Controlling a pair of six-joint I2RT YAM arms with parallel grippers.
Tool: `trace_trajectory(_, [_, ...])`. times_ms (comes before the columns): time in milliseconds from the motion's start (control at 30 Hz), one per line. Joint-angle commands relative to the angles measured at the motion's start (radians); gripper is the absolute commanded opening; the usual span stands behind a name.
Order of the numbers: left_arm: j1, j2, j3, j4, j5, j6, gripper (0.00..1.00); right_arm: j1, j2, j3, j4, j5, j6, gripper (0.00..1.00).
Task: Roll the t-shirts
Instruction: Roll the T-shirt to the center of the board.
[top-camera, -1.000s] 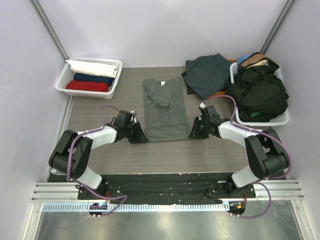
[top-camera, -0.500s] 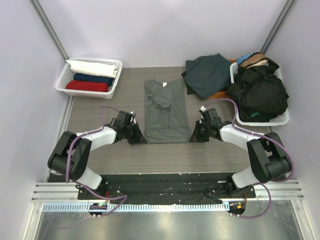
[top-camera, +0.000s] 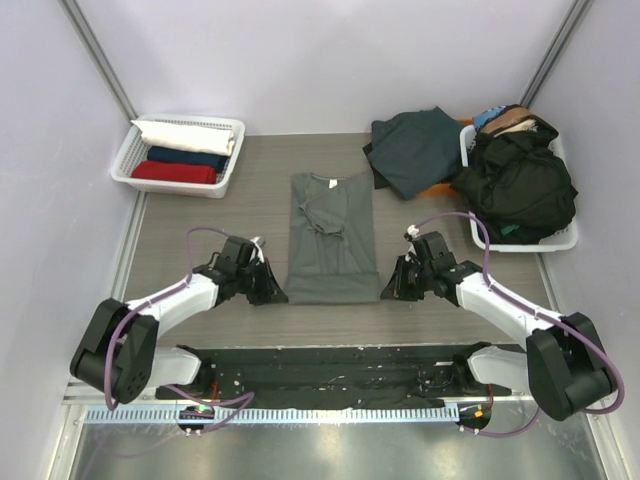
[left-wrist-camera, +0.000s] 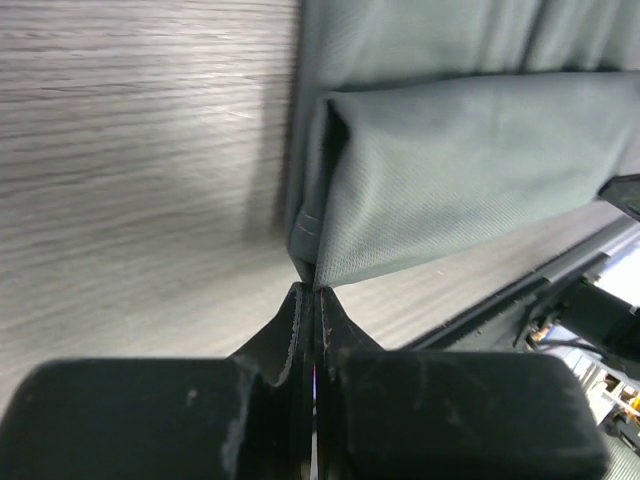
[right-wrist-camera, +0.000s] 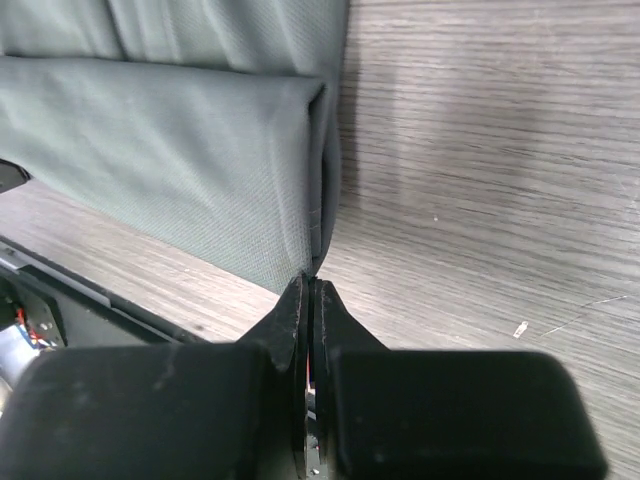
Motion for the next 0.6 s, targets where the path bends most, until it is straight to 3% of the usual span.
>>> trace_trajectory(0, [-0.001, -0.052, 0.020, -0.056, 0.042, -0.001, 0.00, 0.003, -0.044, 0.024, -0.034, -0.010, 0.019, 0.01])
trace_trajectory(567, [0.077, -0.007, 0.146, -0.080, 0.146, -0.059, 0.00, -0.012, 0.077, 0.192, -0.061, -0.027, 0.016, 0.01])
